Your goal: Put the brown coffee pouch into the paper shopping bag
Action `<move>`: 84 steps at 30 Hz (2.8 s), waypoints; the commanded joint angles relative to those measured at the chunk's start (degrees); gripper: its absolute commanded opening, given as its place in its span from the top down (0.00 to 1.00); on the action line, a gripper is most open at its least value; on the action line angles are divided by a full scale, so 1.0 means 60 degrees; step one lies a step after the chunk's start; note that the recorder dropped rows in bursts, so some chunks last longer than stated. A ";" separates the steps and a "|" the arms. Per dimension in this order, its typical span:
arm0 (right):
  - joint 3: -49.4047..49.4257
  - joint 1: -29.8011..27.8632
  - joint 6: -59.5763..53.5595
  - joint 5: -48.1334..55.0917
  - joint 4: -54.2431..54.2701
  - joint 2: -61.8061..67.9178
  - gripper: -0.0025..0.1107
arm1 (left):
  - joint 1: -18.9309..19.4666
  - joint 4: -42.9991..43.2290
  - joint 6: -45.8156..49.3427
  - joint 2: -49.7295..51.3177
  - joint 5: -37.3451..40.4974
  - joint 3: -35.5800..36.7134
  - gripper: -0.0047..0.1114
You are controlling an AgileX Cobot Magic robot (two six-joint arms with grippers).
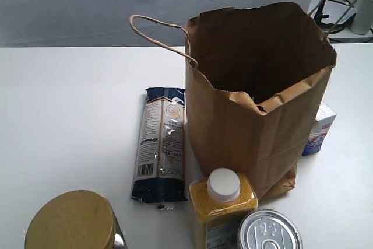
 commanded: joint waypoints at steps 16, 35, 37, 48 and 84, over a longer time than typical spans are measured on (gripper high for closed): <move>0.3043 -0.3385 -0.2689 -0.1792 0.1762 -0.3442 0.98 | 0.0035 0.0038 -0.0027 -0.0033 -0.0036 0.0034 0.96; 0.3043 -0.3382 -0.4337 -0.1645 0.1848 -0.3442 0.98 | 0.0035 0.0038 -0.0027 -0.0033 -0.0036 0.0034 0.96; 0.3043 -0.3382 -0.4337 -0.1698 0.1848 -0.3442 0.98 | 0.0035 0.0038 -0.0027 -0.0033 -0.0036 0.0034 0.96; 0.3043 -0.3382 -0.4337 -0.1698 0.1848 -0.3442 0.98 | 0.0035 0.0038 -0.0027 -0.0033 -0.0036 0.0034 0.96; 0.3043 -0.3382 -0.4337 -0.1698 0.1848 -0.3442 0.98 | 0.0035 0.0038 -0.0027 -0.0033 -0.0036 0.0034 0.96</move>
